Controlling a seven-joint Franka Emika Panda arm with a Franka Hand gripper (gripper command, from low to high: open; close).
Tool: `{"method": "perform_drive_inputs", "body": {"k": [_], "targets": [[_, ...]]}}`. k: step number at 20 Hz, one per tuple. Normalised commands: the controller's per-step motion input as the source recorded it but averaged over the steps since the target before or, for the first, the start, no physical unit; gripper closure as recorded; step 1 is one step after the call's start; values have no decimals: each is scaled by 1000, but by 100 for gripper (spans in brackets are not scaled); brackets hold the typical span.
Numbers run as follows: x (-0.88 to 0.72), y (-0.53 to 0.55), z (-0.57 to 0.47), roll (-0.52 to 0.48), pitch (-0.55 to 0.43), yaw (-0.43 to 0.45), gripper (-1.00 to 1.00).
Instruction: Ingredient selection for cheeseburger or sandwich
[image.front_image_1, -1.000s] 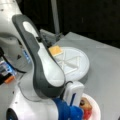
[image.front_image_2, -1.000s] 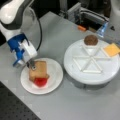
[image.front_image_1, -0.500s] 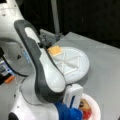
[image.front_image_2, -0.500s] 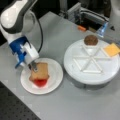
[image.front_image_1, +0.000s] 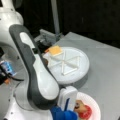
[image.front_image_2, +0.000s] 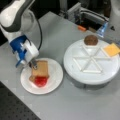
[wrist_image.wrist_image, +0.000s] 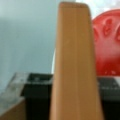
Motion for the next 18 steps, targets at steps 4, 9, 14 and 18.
{"method": "perform_drive_inputs", "body": {"k": [4, 9, 14, 18], "targets": [[155, -71, -59, 274, -143, 31, 100], [191, -116, -58, 261, -138, -3, 100], [220, -137, -97, 208, -128, 2, 100], [220, -175, -117, 119, -109, 44, 100]]}}
